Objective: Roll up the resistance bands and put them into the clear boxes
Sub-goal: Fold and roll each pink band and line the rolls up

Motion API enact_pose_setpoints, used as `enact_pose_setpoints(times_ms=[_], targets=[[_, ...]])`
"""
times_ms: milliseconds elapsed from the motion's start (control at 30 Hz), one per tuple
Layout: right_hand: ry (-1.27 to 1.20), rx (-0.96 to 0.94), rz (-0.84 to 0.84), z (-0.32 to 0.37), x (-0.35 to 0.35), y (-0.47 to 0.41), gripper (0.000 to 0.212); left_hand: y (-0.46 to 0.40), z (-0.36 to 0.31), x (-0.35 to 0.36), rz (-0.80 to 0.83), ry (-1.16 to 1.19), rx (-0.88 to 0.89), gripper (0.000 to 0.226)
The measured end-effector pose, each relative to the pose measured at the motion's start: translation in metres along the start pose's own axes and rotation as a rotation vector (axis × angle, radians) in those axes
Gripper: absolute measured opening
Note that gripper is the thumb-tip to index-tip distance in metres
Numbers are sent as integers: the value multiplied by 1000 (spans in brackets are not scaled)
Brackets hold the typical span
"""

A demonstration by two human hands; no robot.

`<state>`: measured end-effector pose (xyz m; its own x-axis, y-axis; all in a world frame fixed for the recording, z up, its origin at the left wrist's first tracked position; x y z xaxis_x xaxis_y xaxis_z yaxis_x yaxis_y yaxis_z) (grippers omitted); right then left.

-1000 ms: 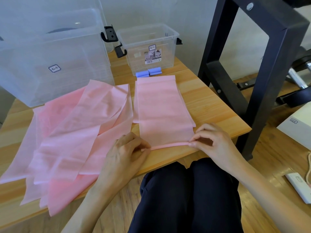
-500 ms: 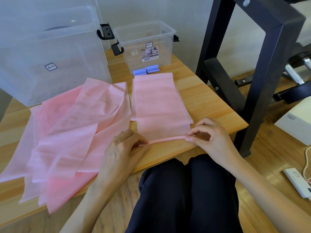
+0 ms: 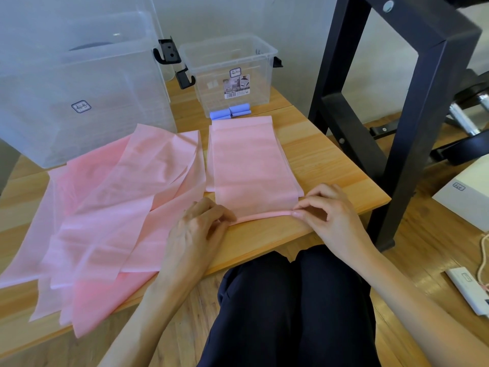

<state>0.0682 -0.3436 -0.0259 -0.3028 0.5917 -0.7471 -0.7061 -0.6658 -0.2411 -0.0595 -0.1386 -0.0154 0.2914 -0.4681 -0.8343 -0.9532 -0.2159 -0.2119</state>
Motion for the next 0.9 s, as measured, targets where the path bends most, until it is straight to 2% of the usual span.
enact_pose_setpoints(times_ms=[133, 267, 533, 633, 900], targets=[[37, 5, -18, 0, 2, -5, 20, -1, -2, 0, -6, -27, 42, 19], [31, -31, -35, 0, 5, -4, 23, -7, 1, -1, -14, 1, 25, 7], [30, -50, -69, 0, 6, -8, 20, -9, 2, -6, -68, 33, -31, 5], [18, -57, -70, -3, 5, -8, 21, -8, 2, -5, -56, -12, -14, 7], [84, -39, -50, -4, 7, -15, 27, -12, 12, -5, -28, 74, -97, 11]])
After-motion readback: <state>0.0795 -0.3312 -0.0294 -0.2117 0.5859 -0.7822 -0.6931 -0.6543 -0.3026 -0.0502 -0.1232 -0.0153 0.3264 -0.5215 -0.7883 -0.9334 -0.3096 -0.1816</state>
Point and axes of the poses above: each hand's wrist, its own y-axis away from the middle knuckle, its own x-axis out of the palm, z = x × y, the point moved 7 cm from there along -y, towards the middle knuckle, and after that the axes turned 10 degrees about z, right-handed, at the moved point
